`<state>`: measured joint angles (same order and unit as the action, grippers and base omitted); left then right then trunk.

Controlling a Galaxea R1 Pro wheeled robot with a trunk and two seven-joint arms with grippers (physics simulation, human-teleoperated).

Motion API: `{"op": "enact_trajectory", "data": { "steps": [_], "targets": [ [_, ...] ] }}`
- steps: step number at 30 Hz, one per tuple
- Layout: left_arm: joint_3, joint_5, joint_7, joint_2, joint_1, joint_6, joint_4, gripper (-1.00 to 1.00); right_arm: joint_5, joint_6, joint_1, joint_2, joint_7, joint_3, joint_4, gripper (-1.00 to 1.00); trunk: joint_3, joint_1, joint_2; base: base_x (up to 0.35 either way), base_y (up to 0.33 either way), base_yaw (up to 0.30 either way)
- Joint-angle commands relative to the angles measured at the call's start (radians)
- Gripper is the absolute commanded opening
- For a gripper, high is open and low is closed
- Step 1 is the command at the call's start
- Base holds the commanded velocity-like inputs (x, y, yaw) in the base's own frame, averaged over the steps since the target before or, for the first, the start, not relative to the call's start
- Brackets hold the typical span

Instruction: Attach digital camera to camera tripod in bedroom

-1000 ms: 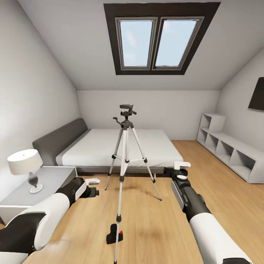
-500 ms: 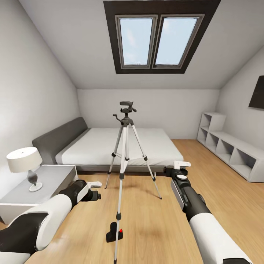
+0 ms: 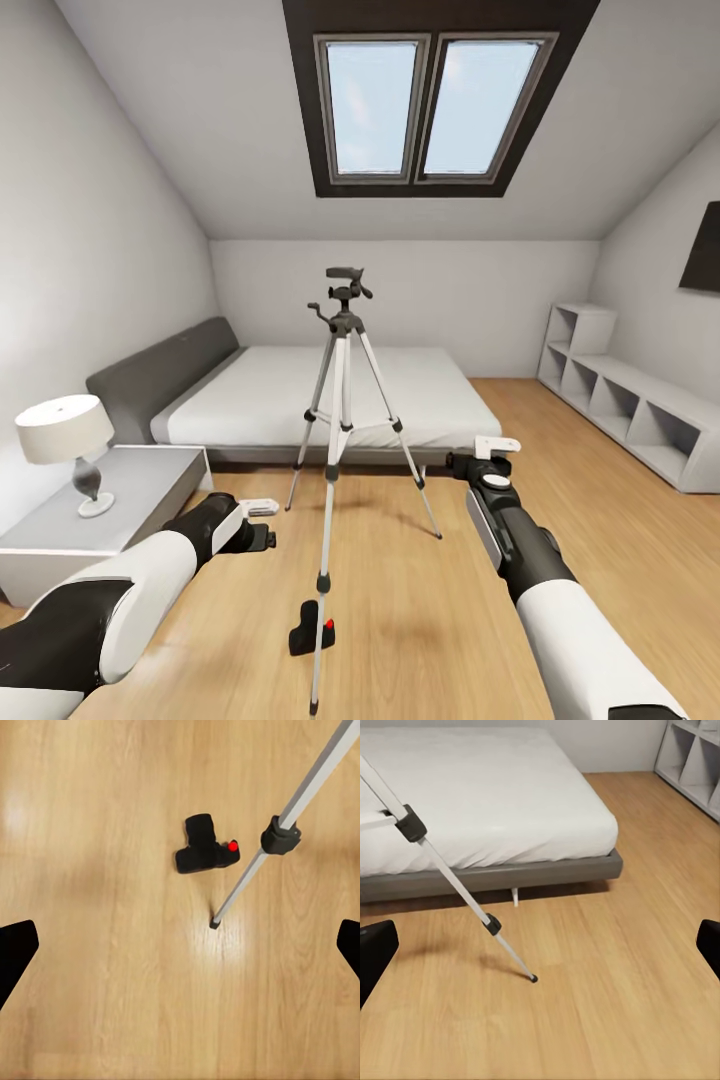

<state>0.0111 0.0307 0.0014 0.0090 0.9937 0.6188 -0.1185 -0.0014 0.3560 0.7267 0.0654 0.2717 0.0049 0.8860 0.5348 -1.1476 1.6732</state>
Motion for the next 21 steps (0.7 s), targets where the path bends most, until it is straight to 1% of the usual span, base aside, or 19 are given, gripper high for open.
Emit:
{"op": "enact_trajectory", "data": {
  "steps": [1,7,11,19,21],
  "targets": [
    [0.0,0.003,0.0,0.0,0.0,0.006,-0.002,1.0,0.0,0.007,0.001,0.001,0.005,0.001,0.012,1.0,0.004,-0.004,0.008,0.0,0.0,0.0],
    [0.001,0.003,0.0,0.0,0.0,0.006,-0.003,1.0,0.002,0.032,0.0,0.0,0.006,0.003,0.069,1.0,0.028,-0.027,0.05,0.0,0.0,0.0],
    [0.002,0.002,0.0,0.0,0.0,0.006,-0.006,1.0,0.003,0.05,0.0,0.001,0.006,0.004,0.08,1.0,0.047,-0.042,0.078,0.0,0.0,0.0],
    [0.002,0.001,-0.004,-0.003,0.0,0.005,-0.008,1.0,0.0,0.058,0.0,0.002,0.006,0.003,0.083,1.0,0.085,-0.073,0.134,0.0,0.0,0.0],
    [0.002,0.001,-0.006,-0.009,0.0,0.004,-0.008,1.0,0.001,0.058,0.0,0.001,0.006,0.003,0.083,1.0,0.094,-0.081,0.148,0.0,0.0,0.0]
  ]
}}
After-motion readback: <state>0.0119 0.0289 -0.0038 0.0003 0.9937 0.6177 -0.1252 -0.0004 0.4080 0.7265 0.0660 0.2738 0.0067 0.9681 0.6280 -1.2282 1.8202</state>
